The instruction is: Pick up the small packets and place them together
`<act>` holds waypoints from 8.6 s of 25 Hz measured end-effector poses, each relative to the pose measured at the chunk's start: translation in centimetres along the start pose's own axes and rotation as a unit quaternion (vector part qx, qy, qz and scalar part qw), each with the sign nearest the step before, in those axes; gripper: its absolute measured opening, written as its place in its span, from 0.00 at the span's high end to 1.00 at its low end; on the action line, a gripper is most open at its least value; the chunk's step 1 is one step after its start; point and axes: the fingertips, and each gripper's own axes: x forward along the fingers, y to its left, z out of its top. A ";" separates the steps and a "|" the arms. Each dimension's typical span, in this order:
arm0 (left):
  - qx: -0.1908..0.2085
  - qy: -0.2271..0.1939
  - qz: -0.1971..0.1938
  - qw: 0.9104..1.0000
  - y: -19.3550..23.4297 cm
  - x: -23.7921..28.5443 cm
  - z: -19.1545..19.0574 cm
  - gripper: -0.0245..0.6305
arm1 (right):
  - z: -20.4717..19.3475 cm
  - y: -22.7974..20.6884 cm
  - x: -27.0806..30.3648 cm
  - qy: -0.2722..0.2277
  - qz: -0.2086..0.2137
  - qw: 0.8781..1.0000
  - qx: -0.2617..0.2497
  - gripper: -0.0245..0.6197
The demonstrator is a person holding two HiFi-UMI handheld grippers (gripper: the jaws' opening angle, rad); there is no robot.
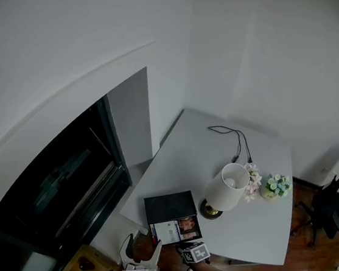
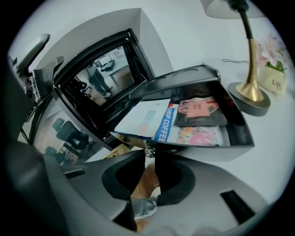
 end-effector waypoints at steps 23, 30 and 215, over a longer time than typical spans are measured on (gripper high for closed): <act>0.018 -0.038 0.006 0.999 0.7 0.6 2.4 0.39 | 17.6 4.9 -23.4 -0.433 -0.045 0.889 -0.143 0.45; 0.017 -0.090 0.008 0.996 0.2 -0.4 5.5 0.35 | 21.0 5.2 -31.2 -0.522 -0.079 0.832 -0.168 0.40; 0.002 -0.050 0.033 0.998 4.0 -2.8 3.1 0.34 | 12.1 4.5 -4.6 -0.023 0.006 0.898 -0.439 0.67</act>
